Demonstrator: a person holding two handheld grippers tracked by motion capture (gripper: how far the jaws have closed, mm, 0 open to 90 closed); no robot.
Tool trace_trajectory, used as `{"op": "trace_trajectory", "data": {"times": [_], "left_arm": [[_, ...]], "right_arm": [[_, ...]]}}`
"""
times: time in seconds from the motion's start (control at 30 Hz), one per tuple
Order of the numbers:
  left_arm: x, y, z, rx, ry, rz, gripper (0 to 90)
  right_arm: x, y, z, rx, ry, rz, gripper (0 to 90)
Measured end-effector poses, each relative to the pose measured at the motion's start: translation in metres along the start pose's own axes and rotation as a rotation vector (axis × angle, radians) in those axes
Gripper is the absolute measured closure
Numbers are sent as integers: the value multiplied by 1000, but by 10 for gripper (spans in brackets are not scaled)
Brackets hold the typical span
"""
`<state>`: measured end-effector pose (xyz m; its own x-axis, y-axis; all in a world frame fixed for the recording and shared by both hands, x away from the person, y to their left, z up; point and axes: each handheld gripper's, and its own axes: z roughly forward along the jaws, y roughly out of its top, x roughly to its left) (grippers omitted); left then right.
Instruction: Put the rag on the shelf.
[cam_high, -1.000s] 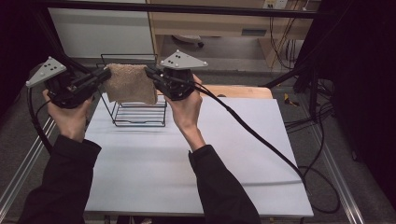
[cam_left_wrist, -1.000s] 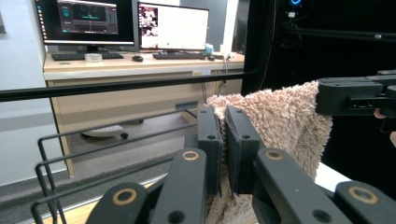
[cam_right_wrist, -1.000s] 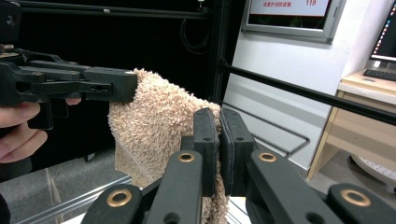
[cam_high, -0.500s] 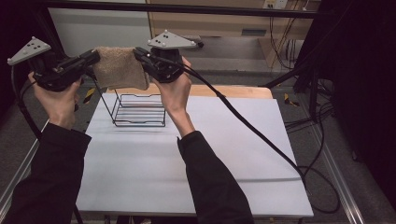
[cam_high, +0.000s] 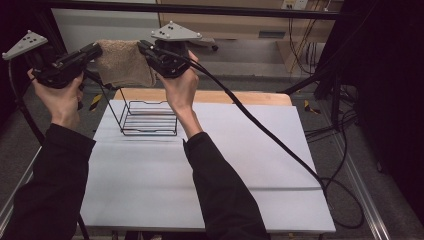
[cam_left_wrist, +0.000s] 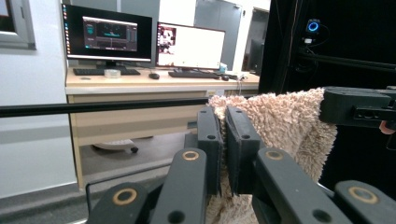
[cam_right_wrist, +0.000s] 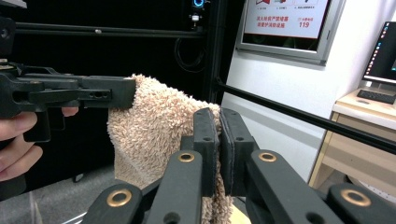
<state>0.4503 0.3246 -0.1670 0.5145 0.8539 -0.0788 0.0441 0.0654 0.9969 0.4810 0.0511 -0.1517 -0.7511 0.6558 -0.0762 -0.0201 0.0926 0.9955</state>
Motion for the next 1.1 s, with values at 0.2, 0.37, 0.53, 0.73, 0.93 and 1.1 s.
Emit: {"op": "trace_trajectory", "data": {"times": [0.2,0.37,0.53,0.73,0.93,1.1], "left_arm": [[6,3,4,-22,10,0,847],[11,6,8,-24,22,6,847],[16,7,17,-19,36,2,847],[24,3,31,4,39,-18,847],[27,-1,40,18,39,-15,847],[29,-5,45,35,45,-8,847]], "right_arm": [[-2,5,8,-13,-5,-6,862],[-4,9,15,-11,-9,-10,861],[-11,7,25,-5,-15,1,860],[-16,1,33,18,-30,-8,860],[-24,-2,38,34,-42,0,860],[-30,-6,44,55,-47,6,859]]}}
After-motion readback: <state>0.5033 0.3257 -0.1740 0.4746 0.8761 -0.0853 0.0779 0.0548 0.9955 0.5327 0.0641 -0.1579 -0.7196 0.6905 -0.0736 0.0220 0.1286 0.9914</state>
